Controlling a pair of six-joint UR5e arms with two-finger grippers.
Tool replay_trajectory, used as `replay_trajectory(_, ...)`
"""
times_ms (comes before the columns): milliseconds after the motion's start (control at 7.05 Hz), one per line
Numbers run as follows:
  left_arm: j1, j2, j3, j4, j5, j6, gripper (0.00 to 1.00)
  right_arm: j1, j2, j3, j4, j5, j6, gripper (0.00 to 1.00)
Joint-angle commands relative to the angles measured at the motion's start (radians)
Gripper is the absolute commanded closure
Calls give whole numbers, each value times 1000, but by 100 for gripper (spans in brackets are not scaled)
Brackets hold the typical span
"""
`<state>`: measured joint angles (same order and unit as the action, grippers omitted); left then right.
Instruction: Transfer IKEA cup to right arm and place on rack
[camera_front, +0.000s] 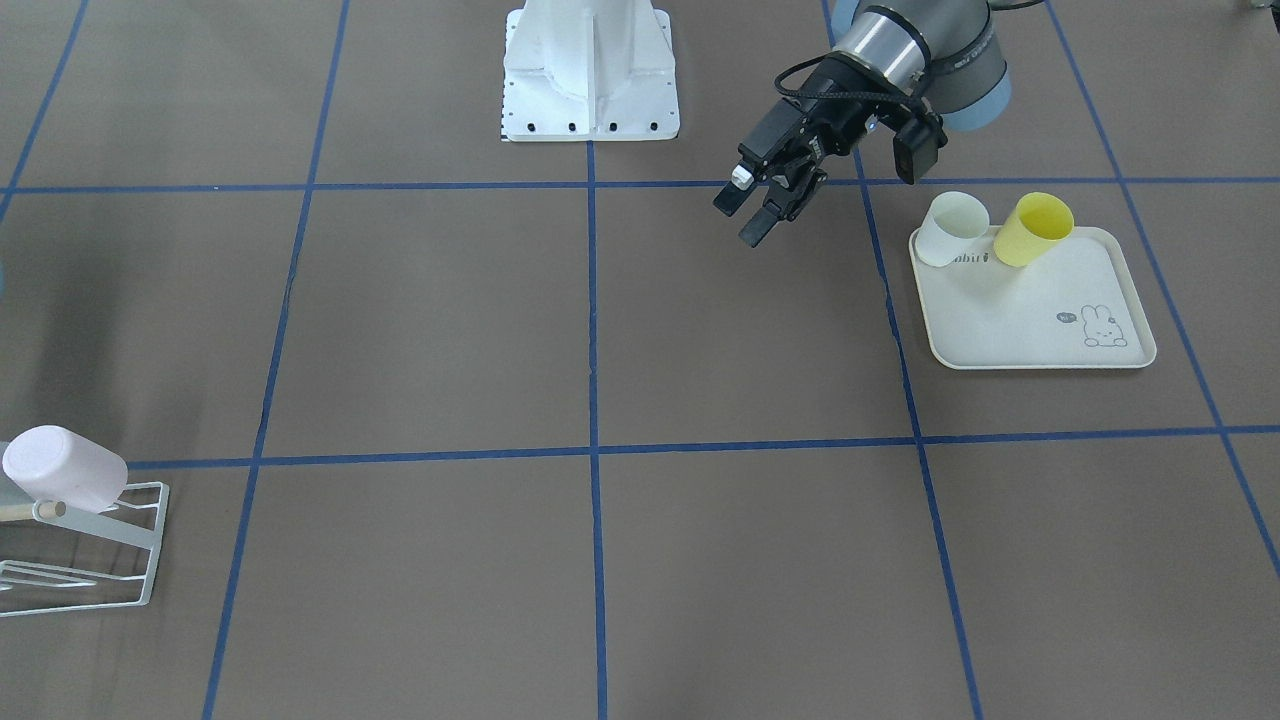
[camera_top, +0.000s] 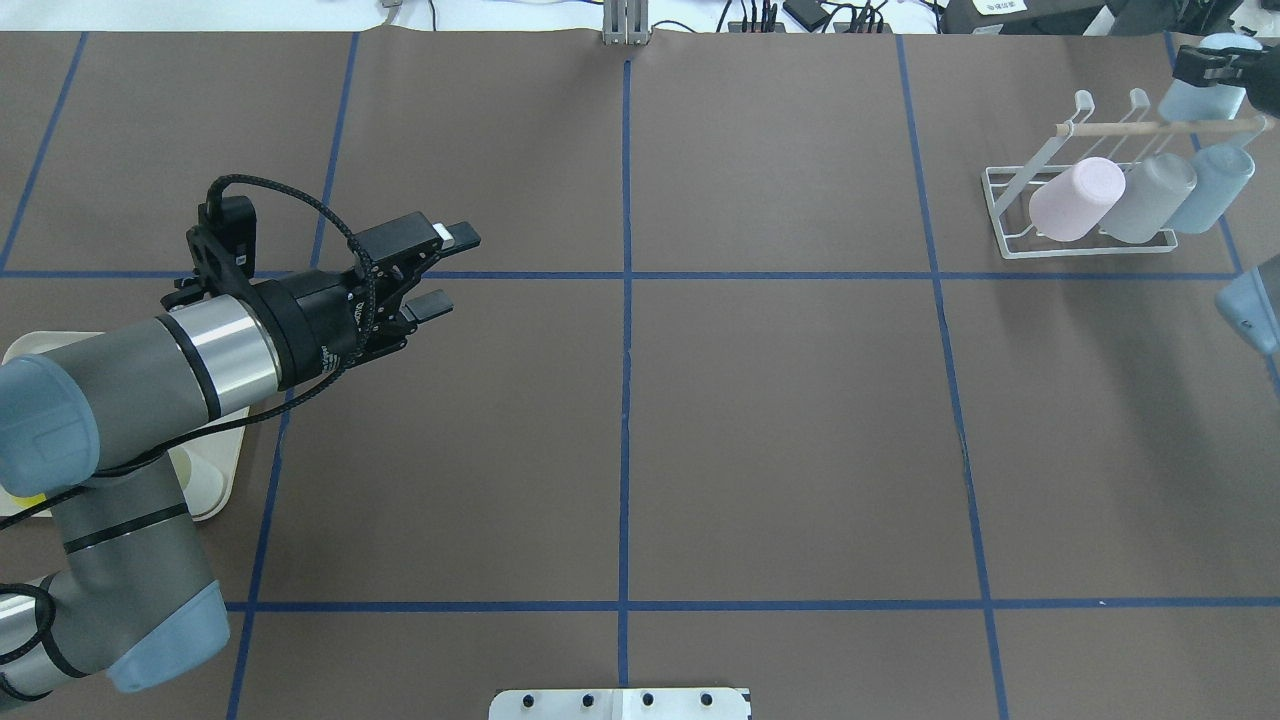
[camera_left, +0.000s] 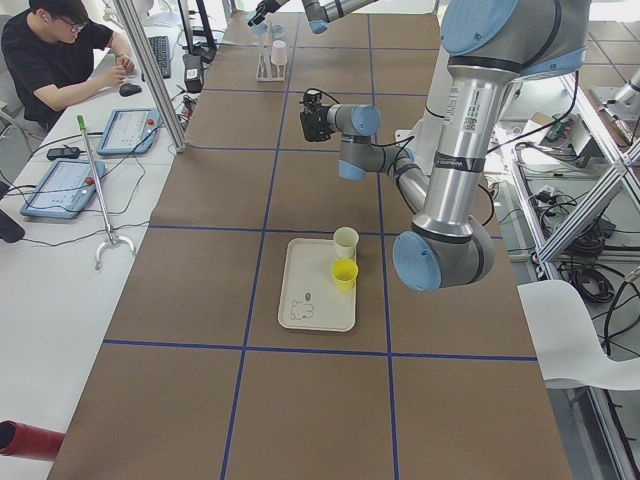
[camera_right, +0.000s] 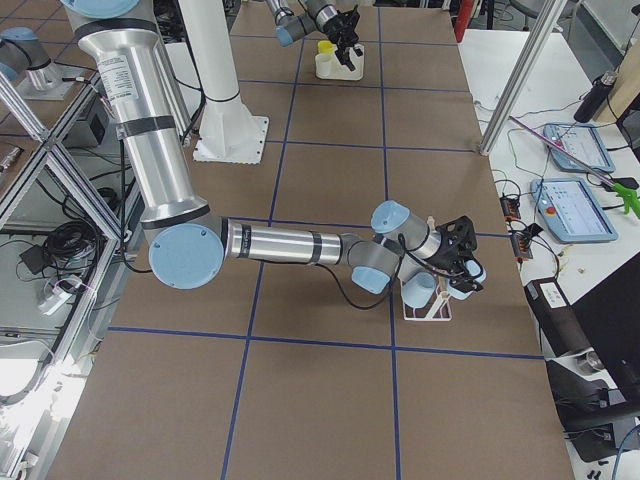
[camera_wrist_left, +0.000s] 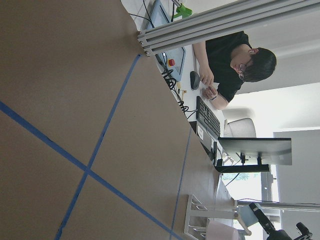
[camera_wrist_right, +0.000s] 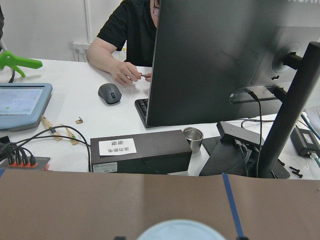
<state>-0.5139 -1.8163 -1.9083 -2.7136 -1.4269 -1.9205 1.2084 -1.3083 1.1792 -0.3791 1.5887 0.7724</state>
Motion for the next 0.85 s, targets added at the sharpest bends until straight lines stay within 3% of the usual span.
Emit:
replay_trajectory(0,0,0,0,0,0,0,0,2,-12,-1,38,28,-28,0)
replay_trajectory(284,0,2,-9,0,-1,0,0,67,-2,5,39,141,-53,0)
replay_trajectory(709,-99,26,-96,133,-166,76,0,189,12,81,-3,405,-24,0)
